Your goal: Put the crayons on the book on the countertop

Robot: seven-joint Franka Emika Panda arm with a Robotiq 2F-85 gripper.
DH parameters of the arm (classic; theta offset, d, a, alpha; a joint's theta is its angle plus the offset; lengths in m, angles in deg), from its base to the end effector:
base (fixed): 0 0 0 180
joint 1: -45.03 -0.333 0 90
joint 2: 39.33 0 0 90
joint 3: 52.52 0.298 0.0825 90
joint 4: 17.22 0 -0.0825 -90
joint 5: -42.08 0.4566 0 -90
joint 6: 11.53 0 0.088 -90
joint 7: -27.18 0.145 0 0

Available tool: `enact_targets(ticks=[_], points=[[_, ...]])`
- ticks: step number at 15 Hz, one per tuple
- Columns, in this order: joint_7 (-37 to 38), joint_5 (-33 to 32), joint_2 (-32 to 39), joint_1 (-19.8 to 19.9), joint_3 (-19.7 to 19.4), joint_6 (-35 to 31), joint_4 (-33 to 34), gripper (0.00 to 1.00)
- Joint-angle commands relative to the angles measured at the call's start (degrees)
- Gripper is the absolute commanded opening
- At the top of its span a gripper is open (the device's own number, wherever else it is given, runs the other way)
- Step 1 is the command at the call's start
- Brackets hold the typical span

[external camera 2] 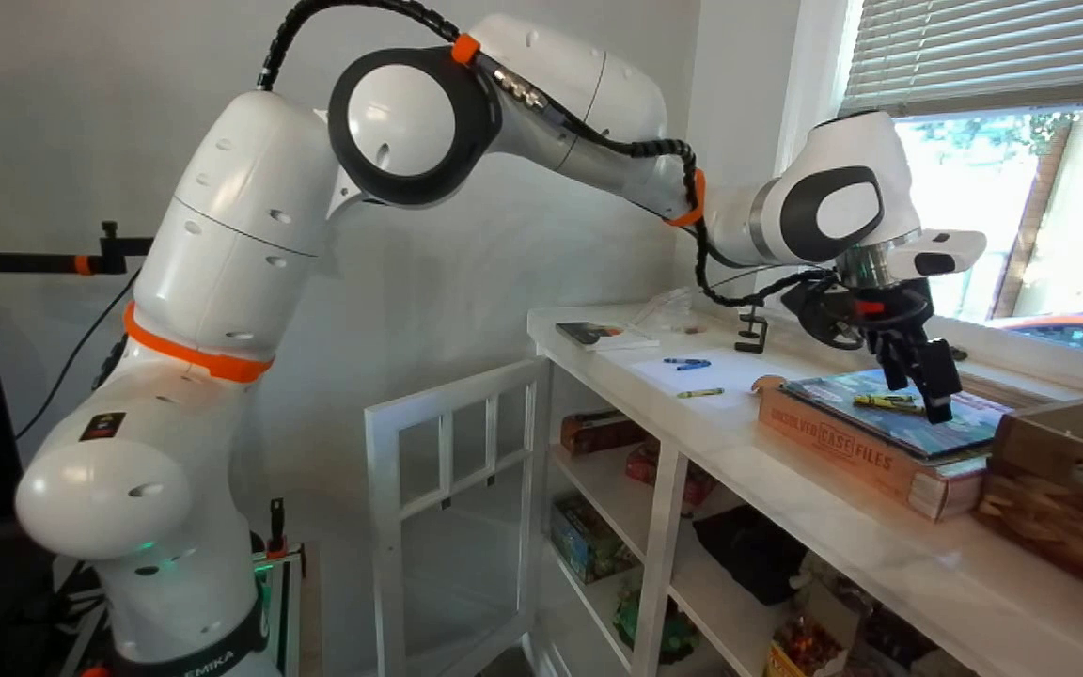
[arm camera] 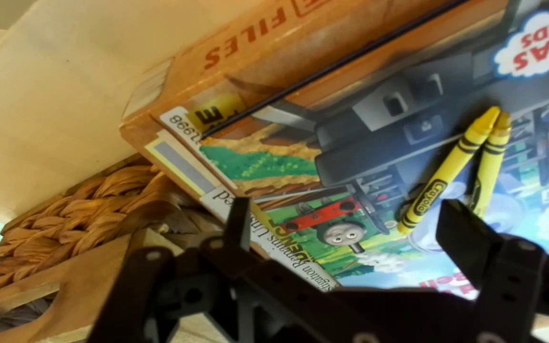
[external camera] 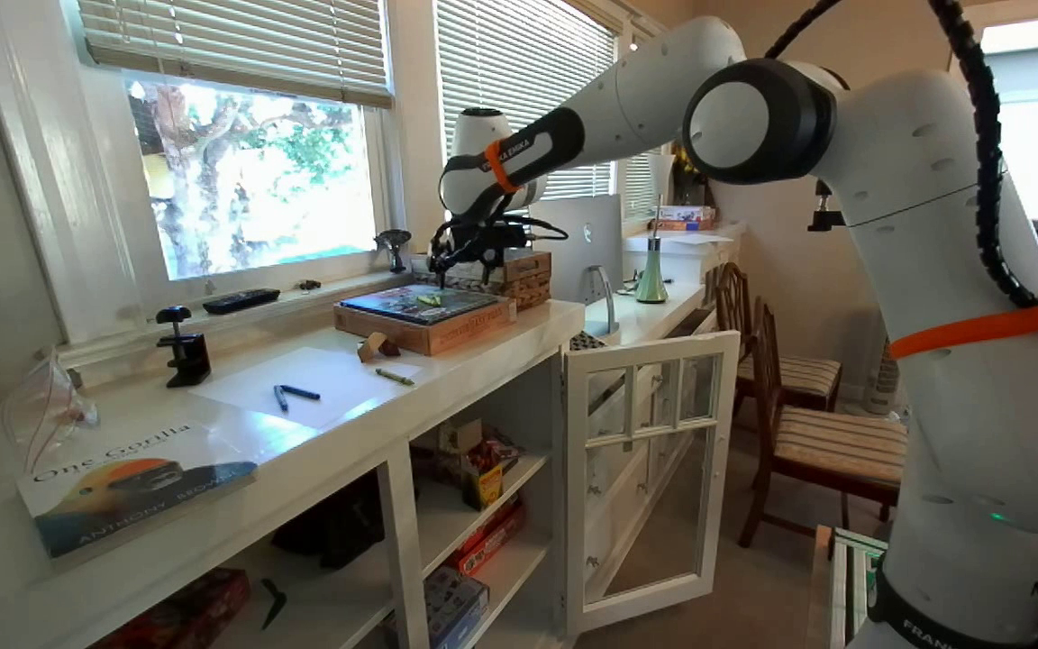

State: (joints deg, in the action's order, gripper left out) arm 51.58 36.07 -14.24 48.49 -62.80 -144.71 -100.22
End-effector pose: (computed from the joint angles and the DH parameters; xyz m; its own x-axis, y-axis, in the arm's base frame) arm 0.7819 -0.1759 0.4159 0.7447 -0.4891 0.4541 -0.5428 -0.8397 -0.0142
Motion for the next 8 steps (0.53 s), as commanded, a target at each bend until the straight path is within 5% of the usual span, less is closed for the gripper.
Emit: enact_targets(ticks=[1,8], points=[[-0.5,2.4,3.1,0.7,0.5,2.2,4.3,1.00],[-0.7,2.3,6.2,0.4,0.5,3.1,8.0,1.00]])
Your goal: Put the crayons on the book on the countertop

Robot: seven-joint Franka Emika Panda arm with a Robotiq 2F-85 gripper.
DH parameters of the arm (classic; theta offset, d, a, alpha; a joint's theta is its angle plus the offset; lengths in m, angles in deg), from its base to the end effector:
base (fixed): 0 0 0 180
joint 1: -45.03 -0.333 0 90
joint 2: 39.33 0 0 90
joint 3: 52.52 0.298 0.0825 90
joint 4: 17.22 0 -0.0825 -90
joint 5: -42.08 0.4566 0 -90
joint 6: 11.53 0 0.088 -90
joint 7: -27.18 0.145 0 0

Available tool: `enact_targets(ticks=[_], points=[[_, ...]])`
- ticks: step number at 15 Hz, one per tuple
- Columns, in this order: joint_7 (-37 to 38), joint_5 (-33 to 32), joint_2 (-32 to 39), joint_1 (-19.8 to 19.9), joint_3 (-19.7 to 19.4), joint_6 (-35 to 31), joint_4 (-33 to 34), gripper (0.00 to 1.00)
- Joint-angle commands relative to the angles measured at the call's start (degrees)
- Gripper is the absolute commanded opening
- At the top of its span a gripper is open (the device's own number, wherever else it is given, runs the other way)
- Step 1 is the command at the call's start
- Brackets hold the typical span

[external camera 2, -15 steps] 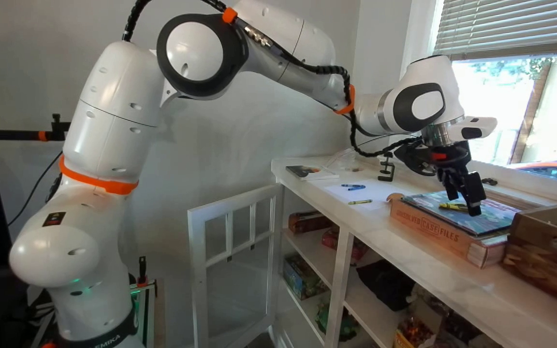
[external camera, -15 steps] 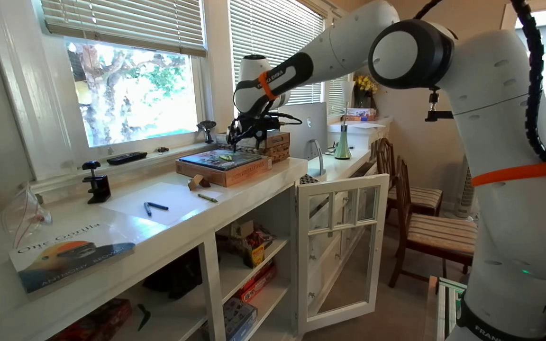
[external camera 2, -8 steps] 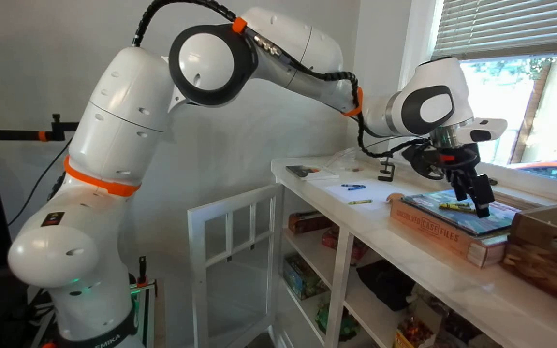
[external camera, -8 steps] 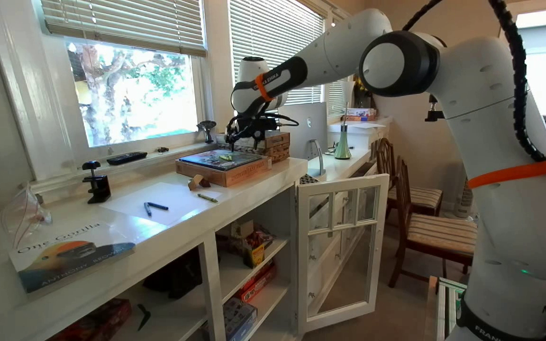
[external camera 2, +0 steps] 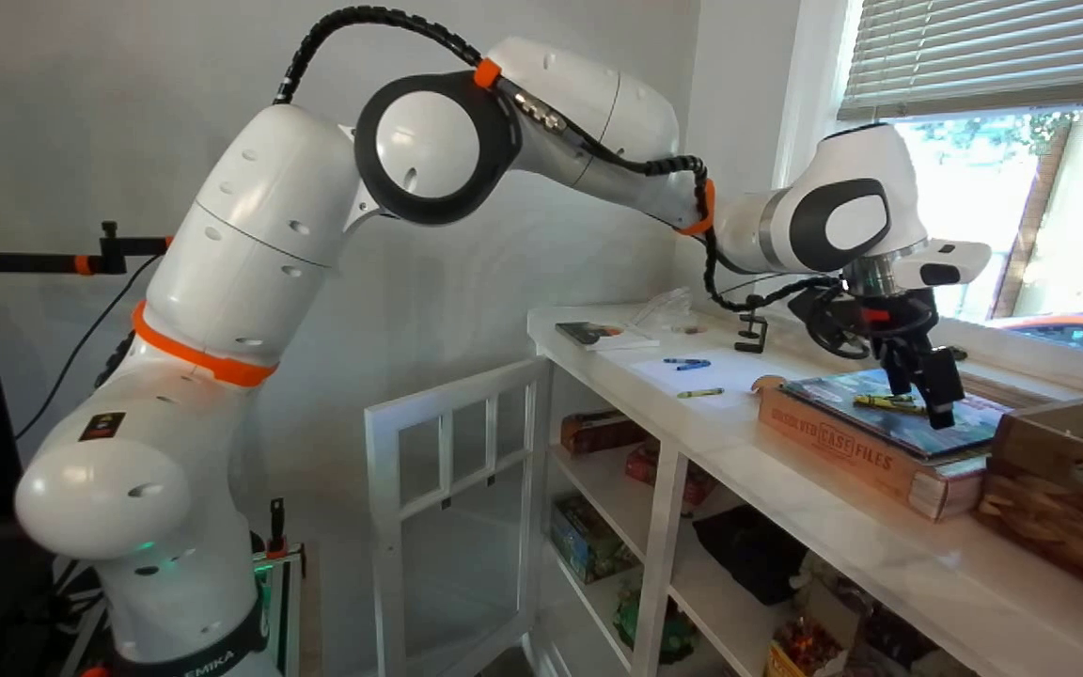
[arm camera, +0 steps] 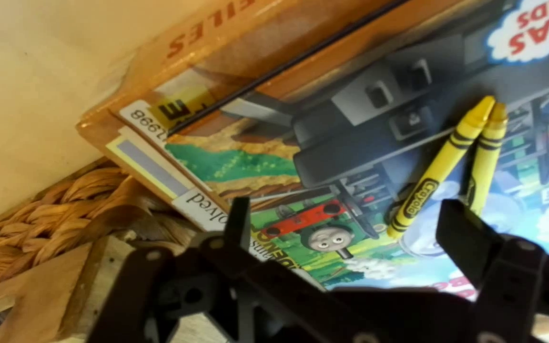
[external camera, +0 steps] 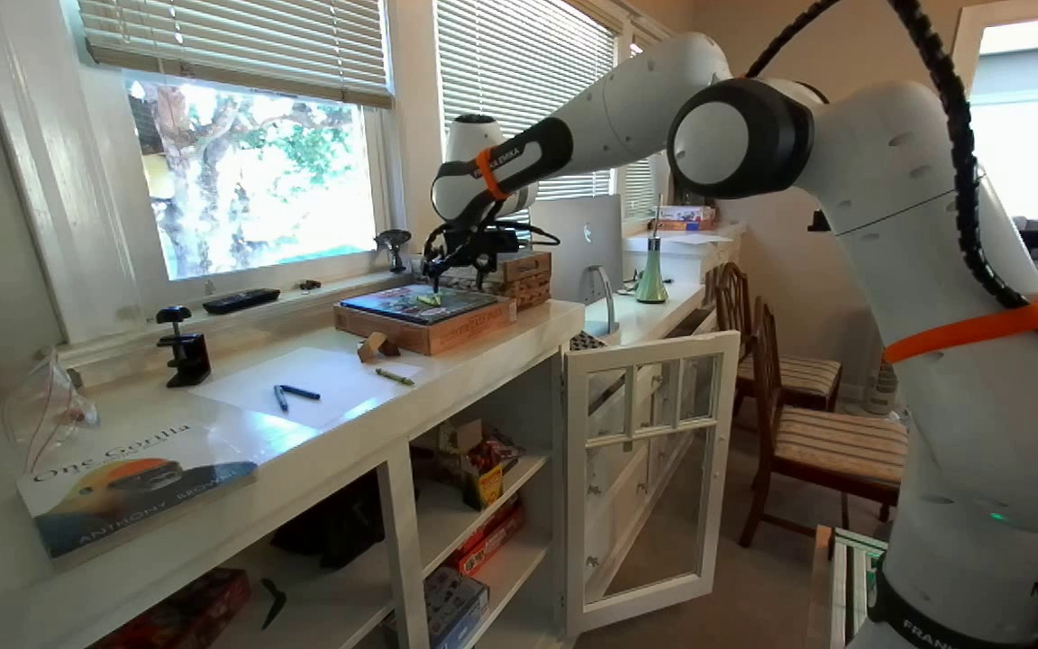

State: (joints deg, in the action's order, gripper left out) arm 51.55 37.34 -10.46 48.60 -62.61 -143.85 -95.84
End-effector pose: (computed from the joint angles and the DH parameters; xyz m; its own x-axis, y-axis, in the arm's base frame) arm 0.7981 -0.1736 0.4065 0.7444 -0.4956 0.4475 -0.5441 -0.8387 -0.0238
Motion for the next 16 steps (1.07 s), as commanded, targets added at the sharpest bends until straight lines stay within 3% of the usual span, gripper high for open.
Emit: enact_targets(ticks=[1,7,8,9,10,16], points=[[-0.7,1.0,2.8,0.3,0.3,2.3,4.3,1.00],[-1.2,0.5,4.8,0.2,0.2,3.5,7.4,0.97],[-1.3,0.5,5.0,0.2,0.2,3.8,7.7,0.90],[-1.5,0.6,5.3,0.2,0.3,4.3,8.2,0.73],[-1.6,0.6,5.5,0.2,0.3,4.7,8.6,0.70],[-1.8,0.4,6.5,0.2,0.2,6.1,10.3,0.21]])
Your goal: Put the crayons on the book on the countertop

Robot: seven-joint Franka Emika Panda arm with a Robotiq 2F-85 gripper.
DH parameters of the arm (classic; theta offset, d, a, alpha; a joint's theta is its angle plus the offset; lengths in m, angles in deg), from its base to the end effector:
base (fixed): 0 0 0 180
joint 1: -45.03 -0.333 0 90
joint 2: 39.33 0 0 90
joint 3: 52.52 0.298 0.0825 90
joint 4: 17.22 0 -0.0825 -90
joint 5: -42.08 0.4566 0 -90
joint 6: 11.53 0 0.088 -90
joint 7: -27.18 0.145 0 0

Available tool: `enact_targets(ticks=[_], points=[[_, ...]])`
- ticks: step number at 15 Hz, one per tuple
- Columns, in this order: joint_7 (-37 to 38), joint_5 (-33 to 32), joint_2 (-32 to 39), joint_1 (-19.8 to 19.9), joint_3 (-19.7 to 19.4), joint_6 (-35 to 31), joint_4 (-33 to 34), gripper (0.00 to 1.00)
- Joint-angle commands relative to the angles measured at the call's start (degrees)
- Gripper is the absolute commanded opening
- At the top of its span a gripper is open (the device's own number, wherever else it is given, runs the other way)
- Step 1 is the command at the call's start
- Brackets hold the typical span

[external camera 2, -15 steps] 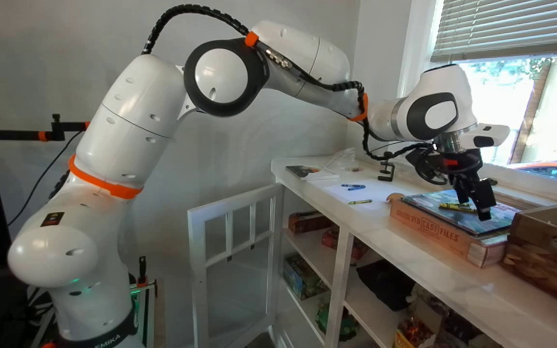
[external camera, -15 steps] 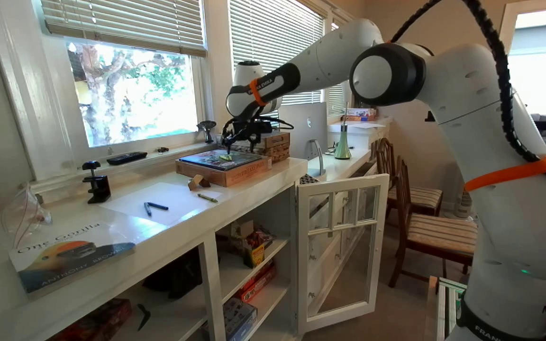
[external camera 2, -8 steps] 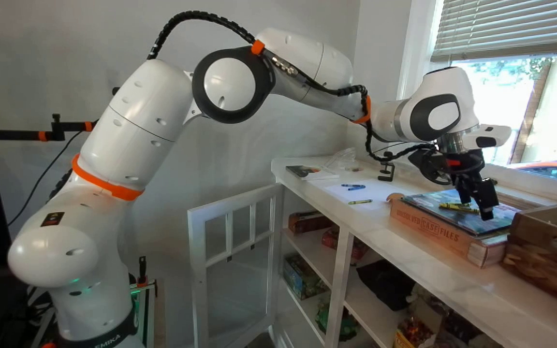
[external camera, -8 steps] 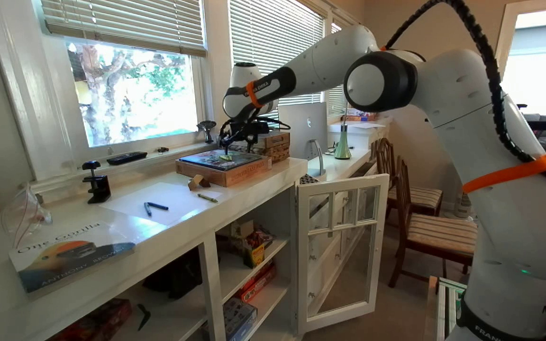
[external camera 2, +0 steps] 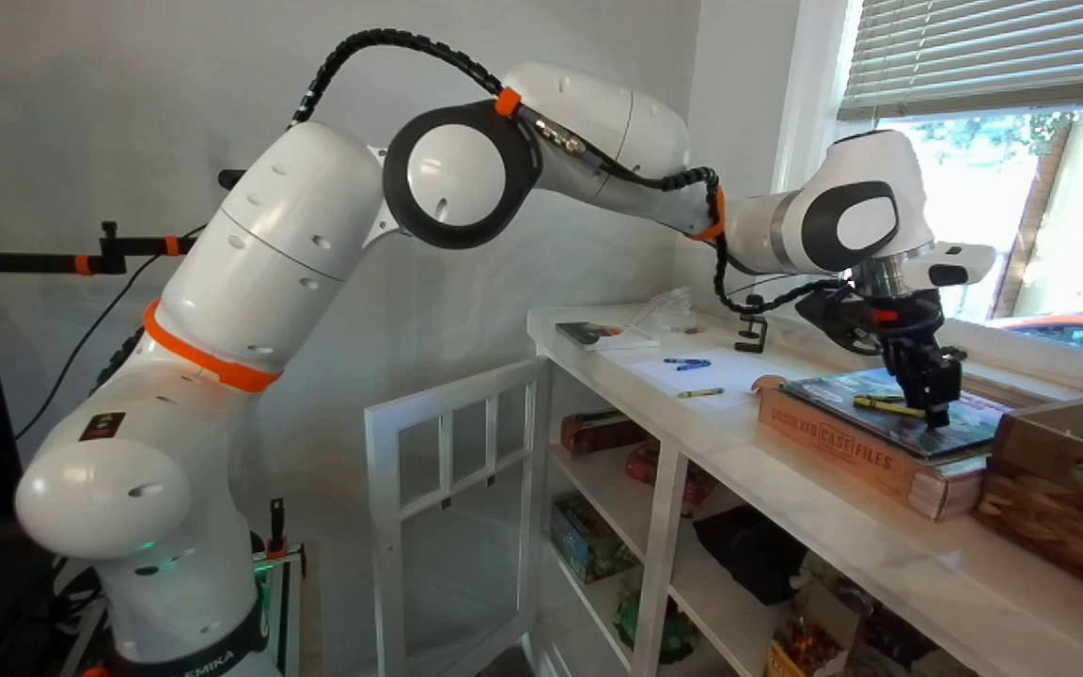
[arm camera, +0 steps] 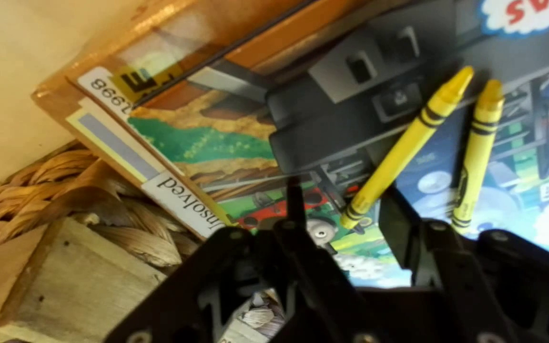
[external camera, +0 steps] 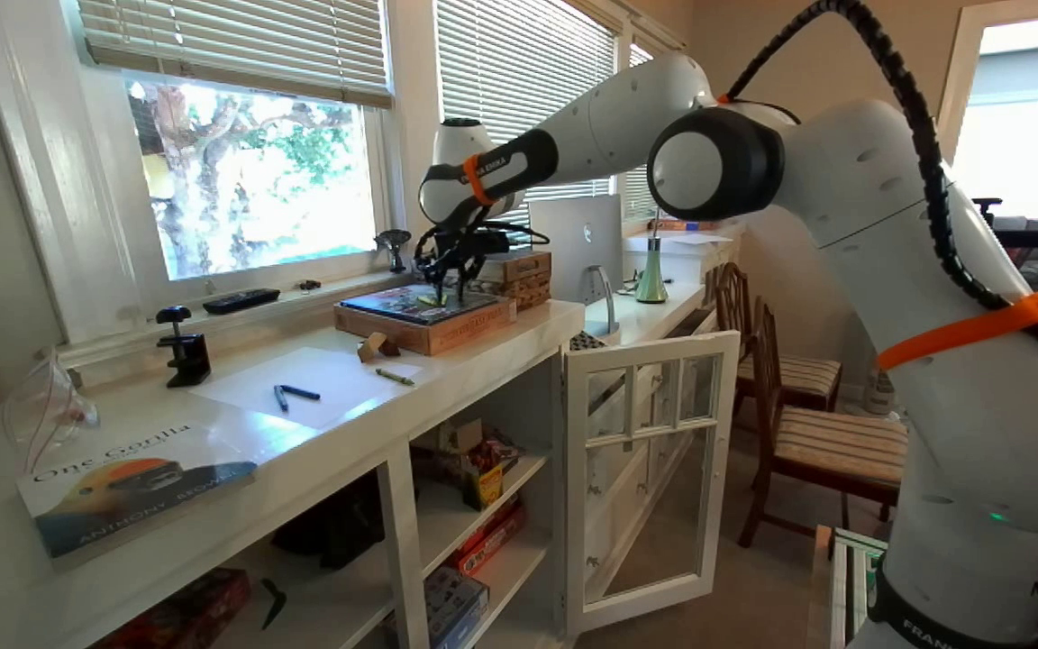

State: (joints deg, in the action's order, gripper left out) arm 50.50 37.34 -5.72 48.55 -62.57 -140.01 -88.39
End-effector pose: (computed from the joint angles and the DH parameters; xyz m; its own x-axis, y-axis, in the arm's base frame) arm 0.8171 -0.1700 0.4077 0.7643 -0.4746 0.4365 -0.5289 -0.8487 0.0034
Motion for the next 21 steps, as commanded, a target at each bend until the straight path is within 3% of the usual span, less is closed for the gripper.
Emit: enact_targets(ticks=[1,3,10,15,21], points=[[-0.8,0.4,1.9,0.3,0.2,2.4,3.3,0.14],[-0.8,0.4,2.1,0.3,0.2,2.5,3.7,0.01],[-2.1,1.8,1.3,0.9,1.2,6.9,4.4,0.03],[-4.1,2.3,-4.5,0.5,1.9,5.8,-1.1,0.03],[-8.7,4.9,-12.4,0.2,4.5,-0.6,-12.1,0.03]])
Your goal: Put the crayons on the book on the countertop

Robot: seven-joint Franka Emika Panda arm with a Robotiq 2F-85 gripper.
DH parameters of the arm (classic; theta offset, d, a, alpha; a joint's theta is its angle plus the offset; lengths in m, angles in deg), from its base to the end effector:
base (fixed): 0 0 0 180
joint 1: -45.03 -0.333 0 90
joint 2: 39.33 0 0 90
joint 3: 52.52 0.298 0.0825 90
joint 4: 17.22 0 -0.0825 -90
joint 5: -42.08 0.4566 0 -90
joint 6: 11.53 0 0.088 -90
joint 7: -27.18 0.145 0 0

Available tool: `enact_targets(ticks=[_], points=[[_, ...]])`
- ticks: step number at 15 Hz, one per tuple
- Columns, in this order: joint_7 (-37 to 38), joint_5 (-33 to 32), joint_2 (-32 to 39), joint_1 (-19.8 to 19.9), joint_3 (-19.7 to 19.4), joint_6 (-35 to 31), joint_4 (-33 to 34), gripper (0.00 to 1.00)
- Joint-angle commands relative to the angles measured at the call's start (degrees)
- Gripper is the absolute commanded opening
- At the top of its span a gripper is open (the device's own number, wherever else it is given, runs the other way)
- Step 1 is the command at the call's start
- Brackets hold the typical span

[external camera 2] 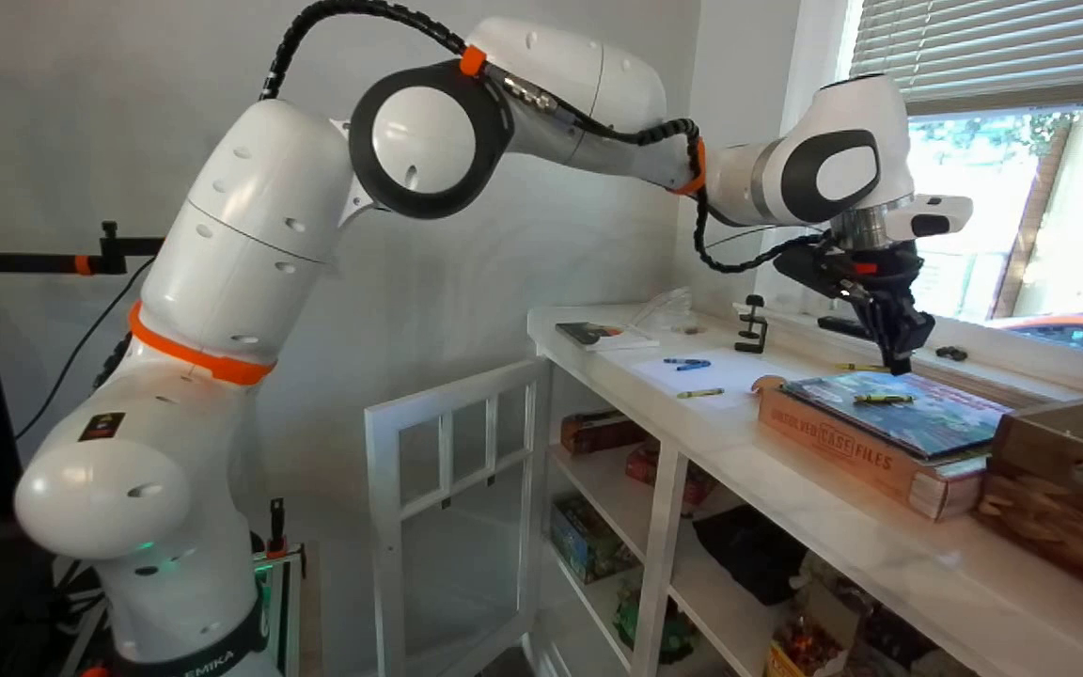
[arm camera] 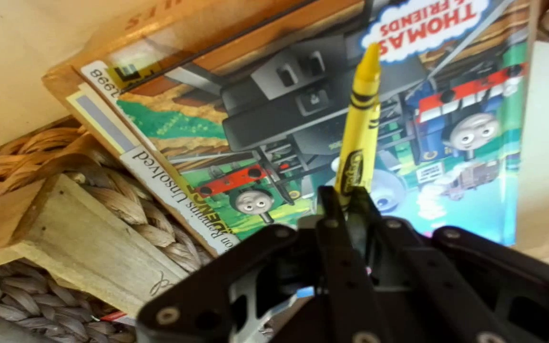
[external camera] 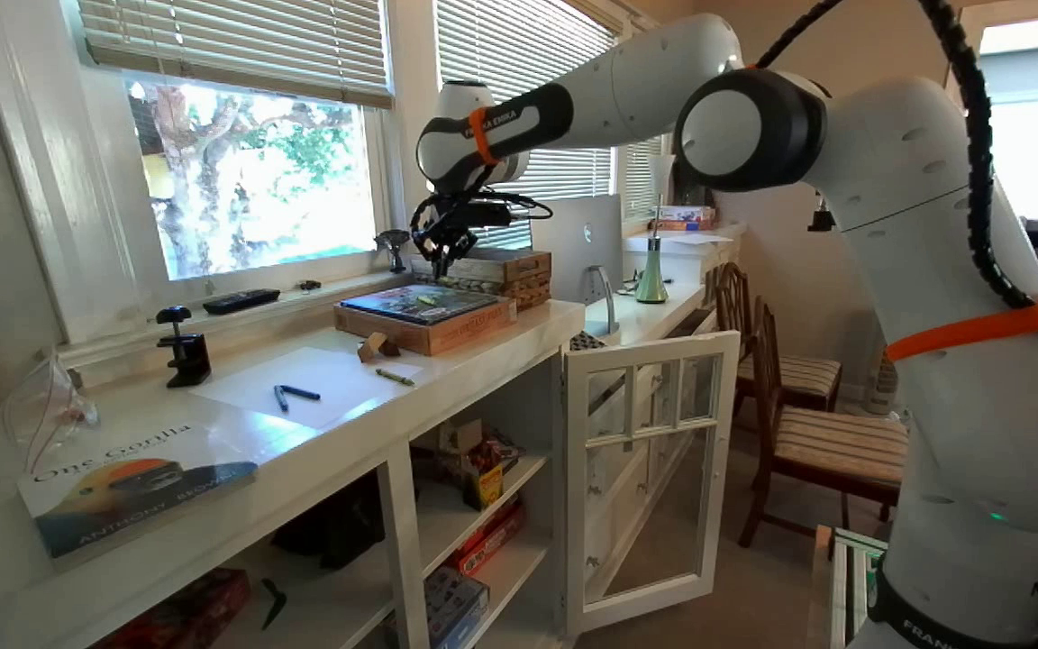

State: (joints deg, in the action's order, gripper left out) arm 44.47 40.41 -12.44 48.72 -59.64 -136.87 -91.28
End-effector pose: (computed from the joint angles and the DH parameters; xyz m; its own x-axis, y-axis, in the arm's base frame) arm 0.8004 -0.1364 0.4625 0.8116 -0.4056 0.4204 -0.4291 -0.9023 -0.0422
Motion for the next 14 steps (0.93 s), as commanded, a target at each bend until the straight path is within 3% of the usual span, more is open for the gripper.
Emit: enact_targets(ticks=[1,7,14], points=[[-3.6,2.4,-7.0,0.0,2.2,-5.0,-11.6,0.03],[-9.6,5.9,-14.1,-0.5,5.4,-9.8,-24.2,0.03],[-15.7,8.4,-19.6,-2.1,8.1,-13.6,-34.0,0.03]])
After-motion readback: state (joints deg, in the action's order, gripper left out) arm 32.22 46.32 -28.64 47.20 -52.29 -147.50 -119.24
